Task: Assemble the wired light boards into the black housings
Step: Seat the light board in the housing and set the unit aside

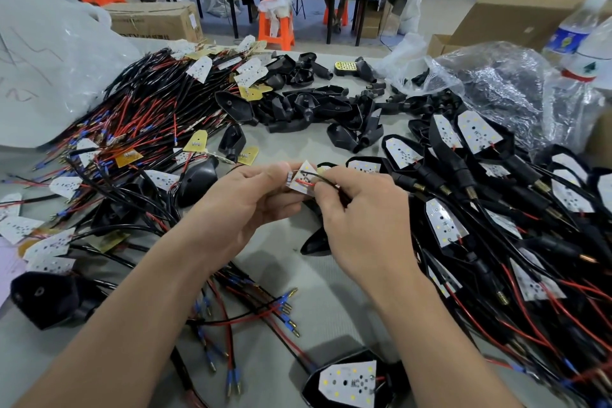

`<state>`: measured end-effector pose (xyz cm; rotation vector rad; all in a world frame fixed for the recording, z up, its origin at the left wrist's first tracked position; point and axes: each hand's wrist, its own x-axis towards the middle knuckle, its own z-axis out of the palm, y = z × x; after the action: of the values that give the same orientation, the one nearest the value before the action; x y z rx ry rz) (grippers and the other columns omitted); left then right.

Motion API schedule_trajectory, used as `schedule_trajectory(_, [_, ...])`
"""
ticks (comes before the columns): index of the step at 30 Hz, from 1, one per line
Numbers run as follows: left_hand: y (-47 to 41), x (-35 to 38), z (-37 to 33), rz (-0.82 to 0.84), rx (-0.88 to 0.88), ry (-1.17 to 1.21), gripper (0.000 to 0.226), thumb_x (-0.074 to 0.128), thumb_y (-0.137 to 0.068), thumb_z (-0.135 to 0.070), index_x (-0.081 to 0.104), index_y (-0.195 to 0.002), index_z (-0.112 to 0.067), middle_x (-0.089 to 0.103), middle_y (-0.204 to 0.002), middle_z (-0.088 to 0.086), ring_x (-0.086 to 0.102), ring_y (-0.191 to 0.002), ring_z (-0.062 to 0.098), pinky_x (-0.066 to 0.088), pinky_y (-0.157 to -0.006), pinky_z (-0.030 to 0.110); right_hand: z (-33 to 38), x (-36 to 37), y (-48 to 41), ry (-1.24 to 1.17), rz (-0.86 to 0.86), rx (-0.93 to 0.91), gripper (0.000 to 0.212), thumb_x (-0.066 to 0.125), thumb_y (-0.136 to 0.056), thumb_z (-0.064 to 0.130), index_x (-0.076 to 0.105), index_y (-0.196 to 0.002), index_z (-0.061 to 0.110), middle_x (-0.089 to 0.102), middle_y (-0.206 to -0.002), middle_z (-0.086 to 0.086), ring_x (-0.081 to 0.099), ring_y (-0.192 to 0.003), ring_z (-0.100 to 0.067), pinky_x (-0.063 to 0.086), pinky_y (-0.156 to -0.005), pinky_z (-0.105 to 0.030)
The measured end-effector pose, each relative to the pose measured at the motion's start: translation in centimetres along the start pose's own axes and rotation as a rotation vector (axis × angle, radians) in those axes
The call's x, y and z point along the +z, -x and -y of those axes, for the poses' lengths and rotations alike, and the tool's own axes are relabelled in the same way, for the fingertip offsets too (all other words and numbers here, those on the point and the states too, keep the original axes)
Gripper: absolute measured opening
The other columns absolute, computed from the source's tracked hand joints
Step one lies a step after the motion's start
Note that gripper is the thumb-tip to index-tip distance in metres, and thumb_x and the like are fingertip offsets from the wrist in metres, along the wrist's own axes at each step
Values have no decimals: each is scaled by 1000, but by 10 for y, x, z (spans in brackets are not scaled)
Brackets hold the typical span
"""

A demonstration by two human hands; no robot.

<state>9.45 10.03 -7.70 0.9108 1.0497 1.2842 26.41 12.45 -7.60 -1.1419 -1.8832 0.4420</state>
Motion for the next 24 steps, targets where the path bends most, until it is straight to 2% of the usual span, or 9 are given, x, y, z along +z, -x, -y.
schedule_trajectory(2, [1,1,0,6,22,-65,32,62,-88,-41,83,-105,-23,78,-111,8,75,-95,11,60,-82,25,-1,0,-1,-18,11,10,15,62,-94,26,76,-90,24,57,-60,13,56,-76,-23,46,-79,-36])
schedule_trajectory(5, [2,4,1,13,78,-165,35,71,-80,-51,84,-98,-25,79,-102,2,73,-91,8,60,-86,26,1,0,-1,-59,29,22,16,62,-94,25,78,-94,28,61,-65,14,58,-76,-20,49,-84,-38])
schedule_trajectory(8, [4,9,3,-36,139,-293,24,73,-87,-42,84,-97,-24,79,-99,2,72,-92,10,60,-88,27,2,0,0,-103,32,46,16,64,-93,23,79,-94,29,70,-73,14,62,-77,-15,51,-82,-37])
schedule_trajectory(11, [6,13,3,-129,209,-380,28,75,-84,-39,83,-100,-18,80,-95,6,73,-85,11,60,-78,25,1,-4,-3,-169,62,87,15,65,-91,20,77,-83,23,70,-71,8,63,-70,-12,50,-68,-33])
schedule_trajectory(14, [6,18,4,-191,249,-441,13,70,-94,-20,83,-95,-17,80,-85,4,71,-69,10,61,-69,23,3,-6,-4,-198,133,87,18,62,-90,16,72,-74,17,66,-65,1,62,-64,-17,51,-63,-38])
schedule_trajectory(17, [5,18,5,-220,251,-455,16,68,-97,-14,82,-93,-19,79,-82,5,70,-65,10,60,-67,22,4,-9,-6,-280,213,151,18,61,-88,18,73,-75,15,63,-63,-7,63,-61,-26,54,-60,-47])
schedule_trajectory(18, [5,17,5,-216,252,-458,16,67,-97,-13,82,-93,-20,79,-83,5,71,-66,12,61,-68,23,3,-9,-6,-296,228,178,17,63,-88,19,74,-75,16,63,-63,-9,61,-60,-27,55,-59,-46])
schedule_trajectory(20, [4,16,5,-197,256,-470,18,67,-97,-13,82,-92,-22,79,-83,6,72,-69,15,62,-69,25,2,-10,-7,-293,219,214,16,68,-86,23,75,-71,19,63,-60,-5,53,-55,-21,49,-55,-35])
schedule_trajectory(24, [5,14,3,-125,246,-425,19,67,-97,-10,82,-93,-20,80,-84,2,75,-74,12,59,-69,21,2,-8,-7,-291,172,269,24,69,-87,25,70,-65,16,66,-60,-2,55,-55,-16,46,-57,-32])
